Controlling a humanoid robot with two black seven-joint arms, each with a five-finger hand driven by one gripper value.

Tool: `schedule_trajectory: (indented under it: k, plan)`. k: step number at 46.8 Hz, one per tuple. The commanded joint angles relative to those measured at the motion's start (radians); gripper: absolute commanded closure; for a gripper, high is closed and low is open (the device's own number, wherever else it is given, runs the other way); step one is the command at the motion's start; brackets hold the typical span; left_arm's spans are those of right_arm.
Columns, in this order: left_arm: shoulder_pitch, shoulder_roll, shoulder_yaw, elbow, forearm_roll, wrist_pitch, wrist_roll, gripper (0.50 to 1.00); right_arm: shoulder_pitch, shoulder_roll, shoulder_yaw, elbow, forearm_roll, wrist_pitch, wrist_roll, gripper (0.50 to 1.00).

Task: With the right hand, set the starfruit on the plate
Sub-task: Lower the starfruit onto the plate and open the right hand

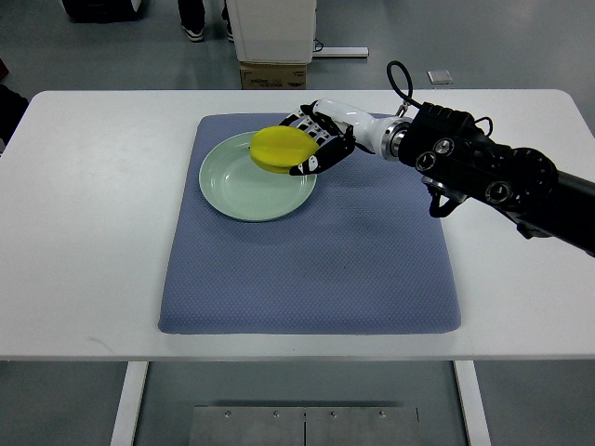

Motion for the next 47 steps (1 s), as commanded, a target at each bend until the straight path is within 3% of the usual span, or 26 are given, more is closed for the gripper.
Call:
schedule_trajectory:
  k: [1, 7, 24, 47]
  plan:
    - [0.000, 0.000, -0.001, 0.001, 0.000, 0.000, 0.000, 0.500, 0.002, 0.028, -0.002, -0.014, 0.001, 0.000, -0.013, 0.915]
    - [0.000, 0.000, -0.001, 0.001, 0.000, 0.000, 0.000, 0.500, 0.002, 0.069, -0.002, -0.037, 0.000, -0.002, -0.025, 0.915]
    - [0.000, 0.000, 0.001, 0.001, 0.000, 0.000, 0.000, 0.500, -0.009, 0.069, -0.006, -0.078, 0.000, -0.006, -0.075, 0.919]
    - [0.000, 0.000, -0.001, 0.001, 0.000, 0.000, 0.000, 0.500, -0.023, 0.069, -0.049, -0.089, -0.002, -0.009, -0.094, 0.934]
